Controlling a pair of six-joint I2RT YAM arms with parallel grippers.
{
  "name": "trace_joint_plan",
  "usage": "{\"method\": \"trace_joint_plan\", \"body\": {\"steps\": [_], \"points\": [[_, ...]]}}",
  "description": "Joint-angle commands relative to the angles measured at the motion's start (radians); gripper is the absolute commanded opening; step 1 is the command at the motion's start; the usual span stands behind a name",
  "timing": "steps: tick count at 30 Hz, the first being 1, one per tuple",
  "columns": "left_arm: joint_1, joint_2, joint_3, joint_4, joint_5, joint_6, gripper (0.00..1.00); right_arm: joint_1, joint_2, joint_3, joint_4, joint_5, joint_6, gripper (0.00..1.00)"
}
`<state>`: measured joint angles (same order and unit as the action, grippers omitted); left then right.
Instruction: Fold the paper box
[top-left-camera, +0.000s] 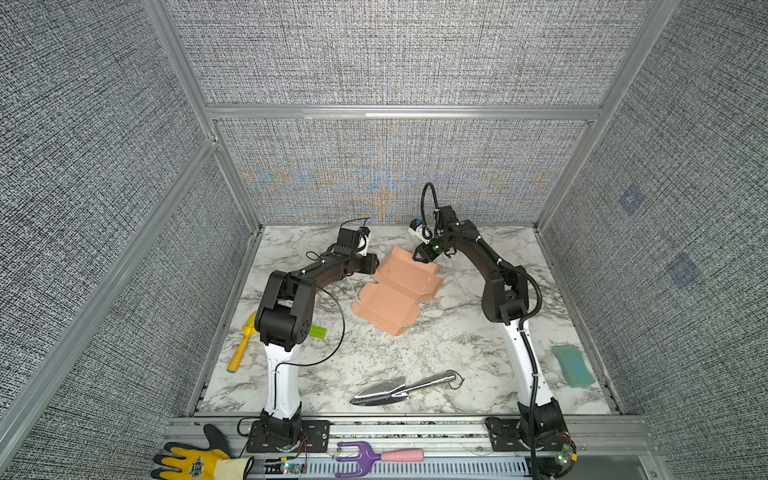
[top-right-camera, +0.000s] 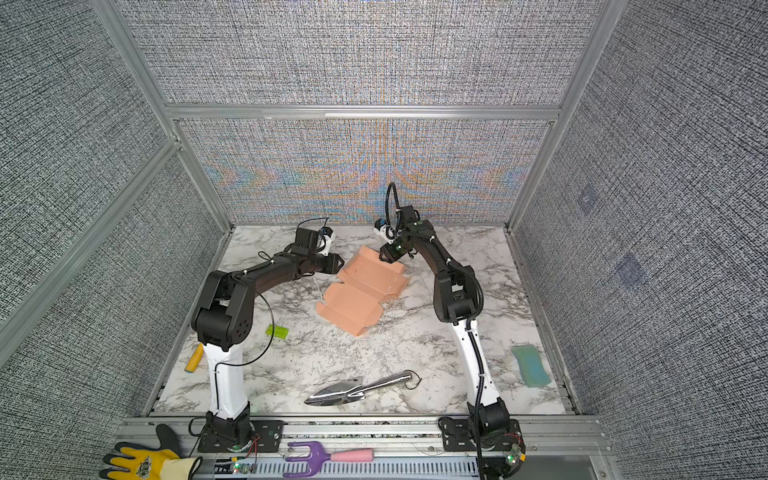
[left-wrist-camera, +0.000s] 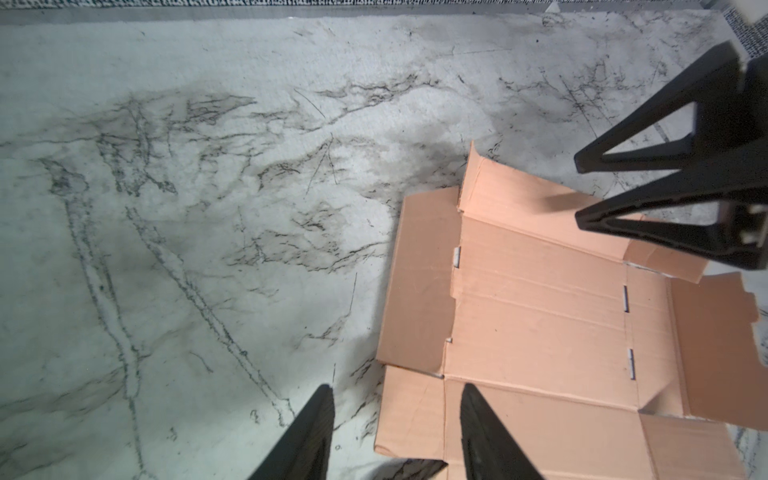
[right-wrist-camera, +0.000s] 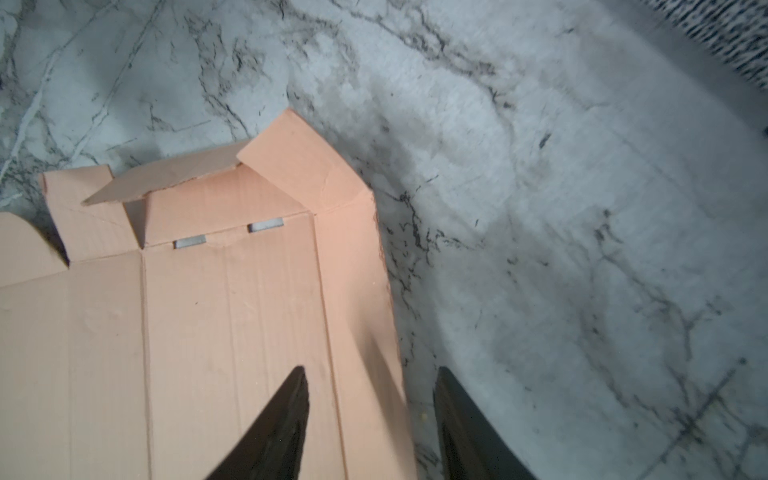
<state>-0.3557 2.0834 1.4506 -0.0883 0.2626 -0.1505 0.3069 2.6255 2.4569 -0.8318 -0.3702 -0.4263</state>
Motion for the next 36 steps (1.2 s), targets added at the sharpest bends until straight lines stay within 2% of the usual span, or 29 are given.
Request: {"method": "trace_joint_plan", "body": {"steps": [1,10,14,18,20,24,26,29,33,36], "points": [[-0.004,-0.013,0.005,-0.013,0.01,-0.003,0.52,0.001,0.011,0.021,-0.084,-0.005,0.01,0.53],[-0.011,-0.015,0.002,-0.014,0.012,-0.004,0.51,0.022,0.061,0.092,-0.115,0.115,0.039,0.56],[-0.011,-0.019,0.0,-0.01,0.015,-0.006,0.51,0.024,0.062,0.091,-0.132,0.095,0.032,0.55],[-0.011,-0.017,0.002,-0.007,0.015,-0.008,0.51,0.048,0.04,0.034,-0.146,0.082,-0.001,0.43],[-0.011,-0.015,0.003,-0.008,0.017,-0.01,0.51,0.057,0.017,-0.014,-0.125,0.073,-0.011,0.33],[-0.011,-0.013,0.004,-0.015,0.021,0.0,0.5,0.057,-0.041,-0.11,-0.037,0.06,0.011,0.2],[-0.011,-0.013,0.002,-0.018,0.02,0.002,0.5,0.058,-0.058,-0.129,-0.014,0.055,0.022,0.1],[-0.011,-0.016,-0.001,-0.019,0.014,-0.004,0.5,0.06,-0.082,-0.147,0.012,0.055,0.052,0.02],[-0.01,-0.031,-0.007,-0.016,0.012,-0.028,0.5,0.066,-0.145,-0.229,0.046,0.12,0.114,0.0],[-0.009,-0.045,-0.012,-0.017,0.01,-0.038,0.5,0.09,-0.241,-0.371,0.121,0.228,0.149,0.0]]}}
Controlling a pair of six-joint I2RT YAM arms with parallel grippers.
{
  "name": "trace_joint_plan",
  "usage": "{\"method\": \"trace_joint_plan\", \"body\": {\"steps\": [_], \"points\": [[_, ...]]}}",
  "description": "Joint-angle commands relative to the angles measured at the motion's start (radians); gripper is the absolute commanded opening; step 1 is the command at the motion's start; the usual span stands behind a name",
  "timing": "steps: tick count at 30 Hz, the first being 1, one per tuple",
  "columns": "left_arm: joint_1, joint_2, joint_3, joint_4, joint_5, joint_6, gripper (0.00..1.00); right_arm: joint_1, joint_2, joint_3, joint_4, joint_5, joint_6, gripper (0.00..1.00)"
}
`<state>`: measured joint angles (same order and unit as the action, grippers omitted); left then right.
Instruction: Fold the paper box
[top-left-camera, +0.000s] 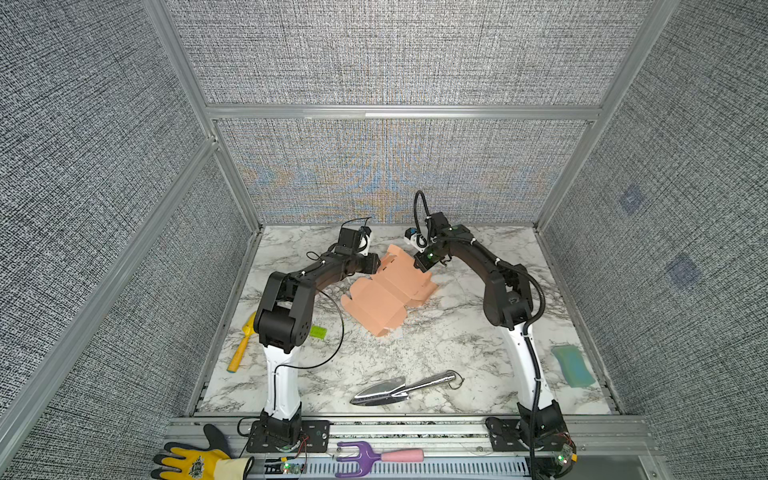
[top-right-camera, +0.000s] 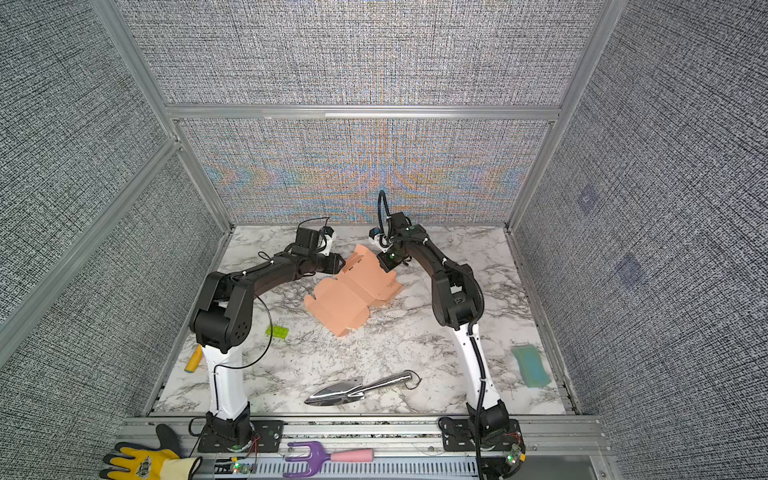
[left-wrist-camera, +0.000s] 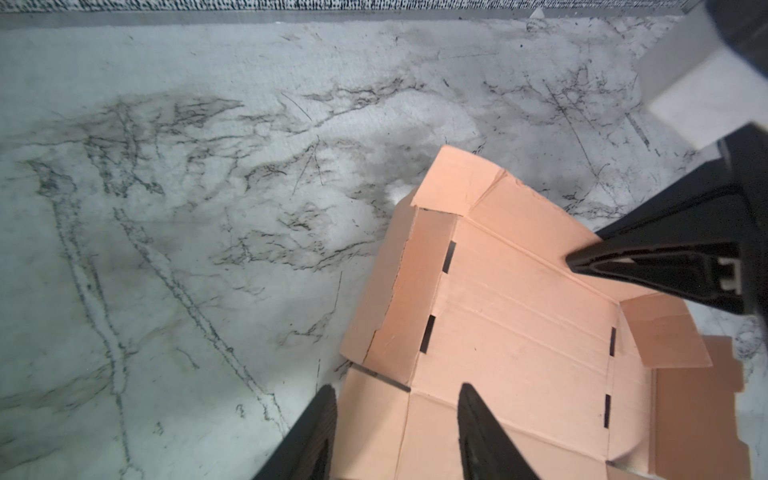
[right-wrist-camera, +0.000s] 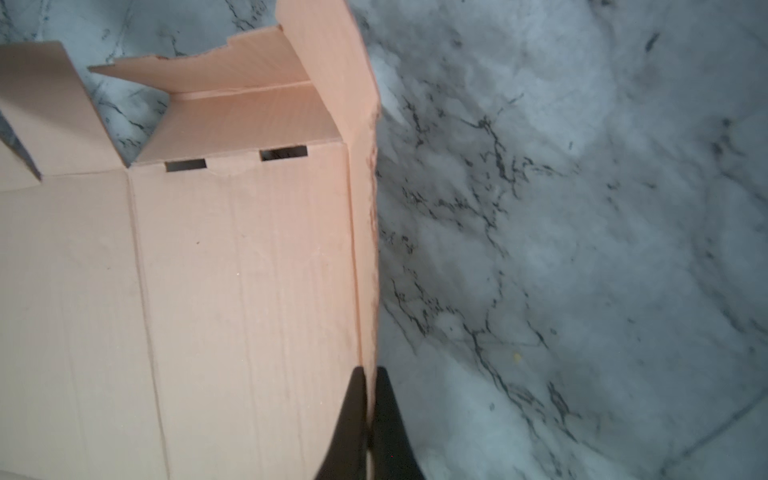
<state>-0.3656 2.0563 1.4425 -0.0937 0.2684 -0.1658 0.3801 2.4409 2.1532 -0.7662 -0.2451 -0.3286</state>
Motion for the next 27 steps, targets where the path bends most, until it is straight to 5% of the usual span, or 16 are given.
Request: {"method": "trace_joint_plan", "body": {"steps": [1,11,20,27], "points": [[0.001,-0.019,-0.004,-0.013,0.006,-0.024,0.5,0.031,-0.092,-0.117,0.081,0.139,0.055,0.0],[0.011,-0.051,-0.073,0.017,0.008,-0.033,0.5,0.166,-0.197,-0.288,0.099,0.481,0.184,0.0],[0.016,-0.022,-0.034,0.022,0.009,0.016,0.5,0.167,-0.31,-0.521,0.303,0.391,0.209,0.0],[0.015,0.127,0.215,-0.043,0.031,0.085,0.5,0.167,-0.308,-0.557,0.348,0.325,0.202,0.0]]}}
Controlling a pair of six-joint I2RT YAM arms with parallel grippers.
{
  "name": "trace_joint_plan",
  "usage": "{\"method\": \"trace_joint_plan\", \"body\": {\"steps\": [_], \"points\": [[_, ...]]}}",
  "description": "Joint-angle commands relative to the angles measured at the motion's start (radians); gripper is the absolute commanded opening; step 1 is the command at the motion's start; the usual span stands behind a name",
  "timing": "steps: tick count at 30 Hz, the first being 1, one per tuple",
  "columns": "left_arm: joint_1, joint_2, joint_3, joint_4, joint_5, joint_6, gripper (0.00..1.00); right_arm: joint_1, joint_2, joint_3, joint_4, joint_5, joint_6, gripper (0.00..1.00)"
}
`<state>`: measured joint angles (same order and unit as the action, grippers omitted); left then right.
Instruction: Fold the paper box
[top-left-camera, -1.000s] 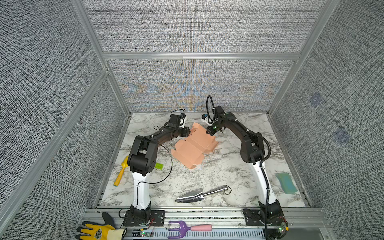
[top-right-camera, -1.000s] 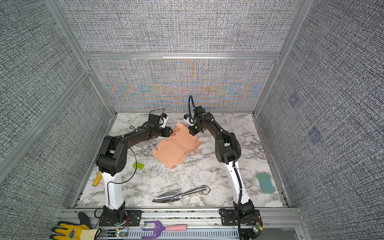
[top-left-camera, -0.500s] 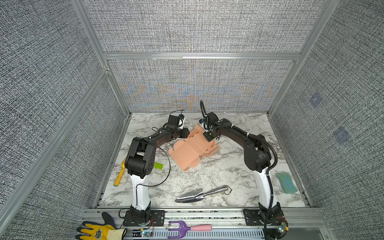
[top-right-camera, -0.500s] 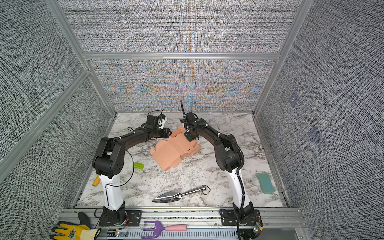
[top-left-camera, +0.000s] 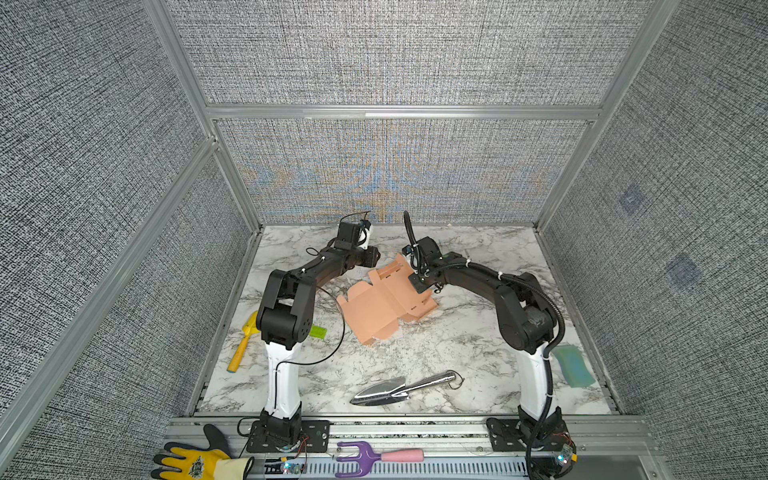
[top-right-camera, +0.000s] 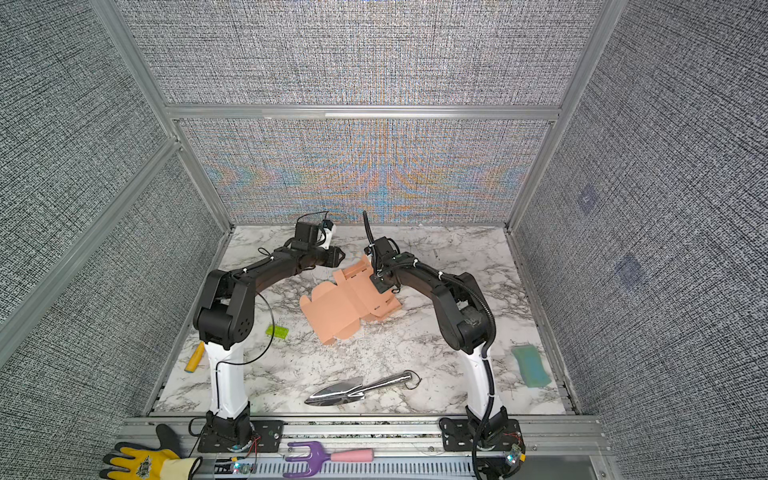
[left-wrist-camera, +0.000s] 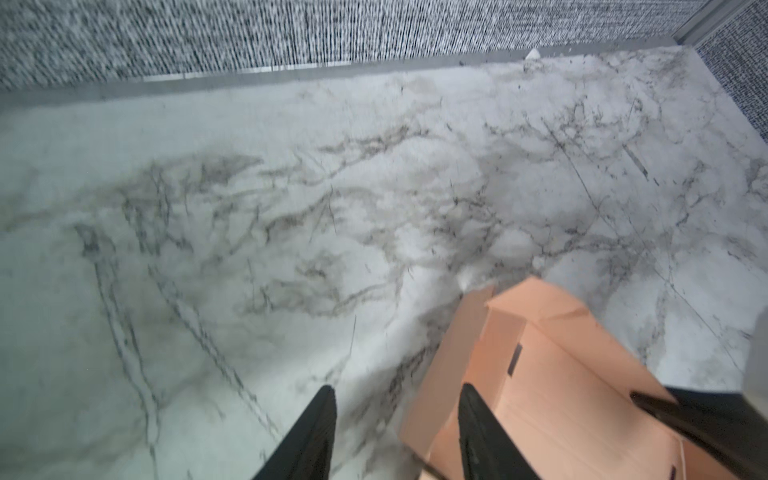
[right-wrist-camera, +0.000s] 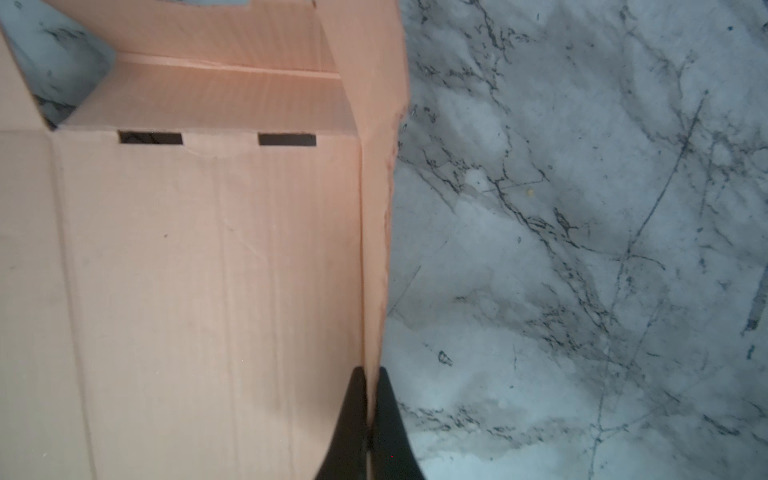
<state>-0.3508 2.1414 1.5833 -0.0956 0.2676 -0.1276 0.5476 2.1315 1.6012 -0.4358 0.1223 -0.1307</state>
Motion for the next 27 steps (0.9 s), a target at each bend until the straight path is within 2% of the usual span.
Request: {"method": "trace_joint_plan", "body": {"steps": [1,8,15,19,27], "points": [[-0.001,0.071,0.114,-0.054,0.041,0.052,0.5,-0.001,0.002,-0.01,0.024,-0.05,0.005,0.0],[-0.008,0.232,0.323,-0.084,0.155,0.094,0.51,-0.002,-0.011,-0.052,0.061,-0.083,0.007,0.0],[-0.018,0.301,0.394,-0.072,0.239,0.077,0.51,-0.009,-0.026,-0.067,0.085,-0.086,0.014,0.0],[-0.025,0.299,0.383,-0.103,0.249,0.088,0.5,-0.017,-0.031,-0.076,0.098,-0.09,0.027,0.0],[-0.038,0.196,0.218,-0.062,0.242,0.095,0.47,-0.032,-0.03,-0.08,0.118,-0.068,0.055,0.0]]}}
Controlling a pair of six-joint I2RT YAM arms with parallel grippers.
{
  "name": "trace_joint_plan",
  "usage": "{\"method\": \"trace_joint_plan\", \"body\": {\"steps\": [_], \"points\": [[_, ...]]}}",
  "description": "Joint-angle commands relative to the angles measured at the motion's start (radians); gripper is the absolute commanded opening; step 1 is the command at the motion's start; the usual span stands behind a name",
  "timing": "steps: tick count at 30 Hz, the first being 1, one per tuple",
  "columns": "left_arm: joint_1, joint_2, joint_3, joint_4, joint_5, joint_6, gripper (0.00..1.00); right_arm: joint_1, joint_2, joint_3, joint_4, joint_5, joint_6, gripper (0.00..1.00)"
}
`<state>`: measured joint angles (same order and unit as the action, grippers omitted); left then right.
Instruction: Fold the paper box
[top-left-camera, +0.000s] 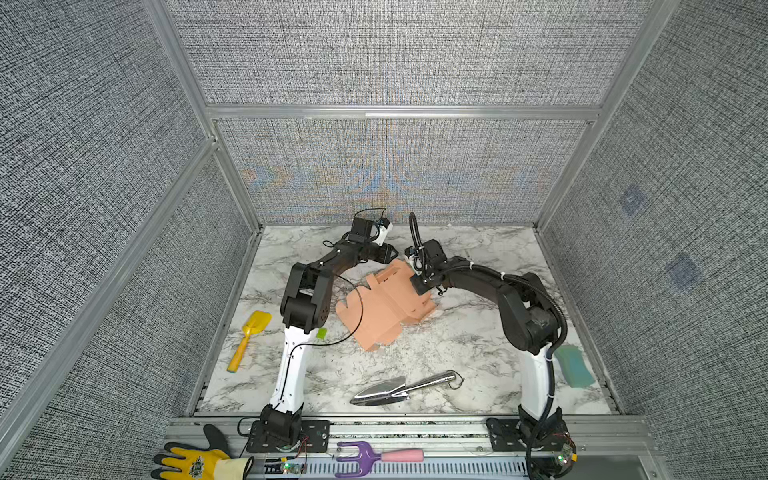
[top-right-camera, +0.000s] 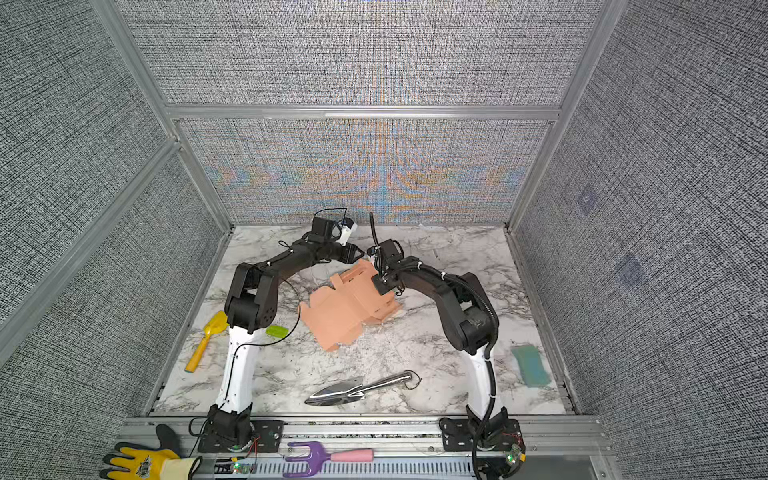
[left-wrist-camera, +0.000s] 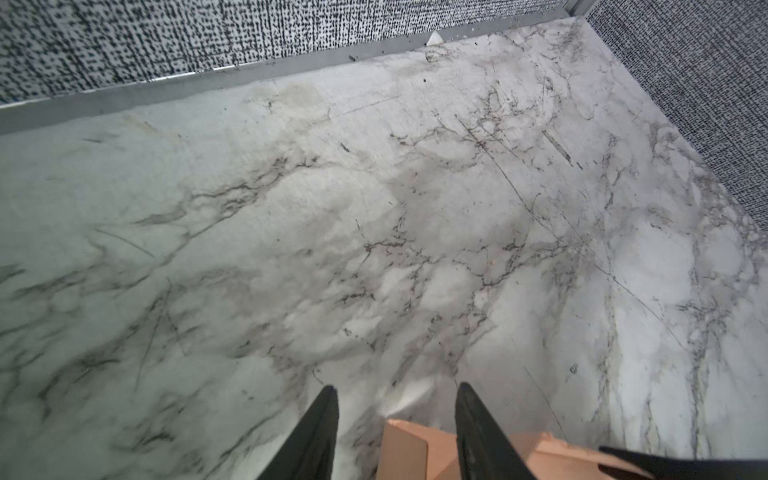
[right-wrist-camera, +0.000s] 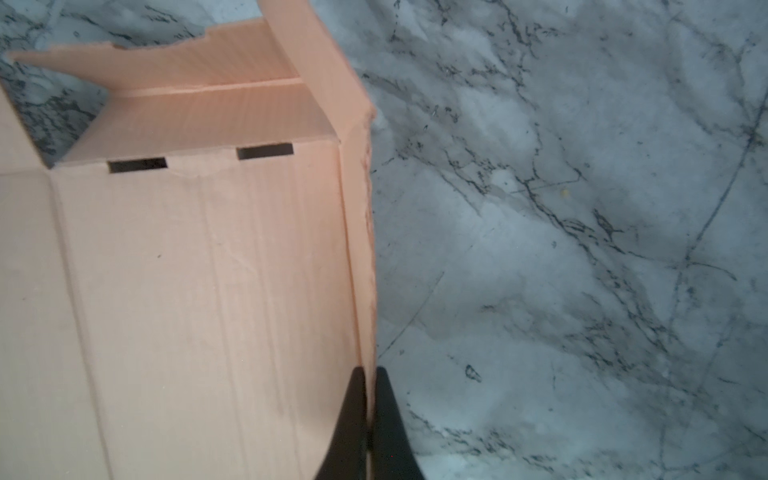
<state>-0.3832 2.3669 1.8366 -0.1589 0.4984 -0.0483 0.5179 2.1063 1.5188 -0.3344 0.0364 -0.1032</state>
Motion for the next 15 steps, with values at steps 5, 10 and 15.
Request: {"method": "trace_joint_plan", "body": {"steps": [5,10,15], "points": [[-0.016,-0.085,-0.115,0.031,-0.007,0.007,0.47,-0.006,-0.003,0.001,0.028,0.029,0.045,0.0],[-0.028,-0.11,-0.158,0.042,-0.015,-0.005,0.46,-0.009,-0.002,-0.005,0.039,0.035,0.055,0.0],[-0.033,-0.113,-0.155,0.011,-0.038,-0.011,0.44,-0.01,-0.016,-0.029,0.065,0.039,0.065,0.0]]}}
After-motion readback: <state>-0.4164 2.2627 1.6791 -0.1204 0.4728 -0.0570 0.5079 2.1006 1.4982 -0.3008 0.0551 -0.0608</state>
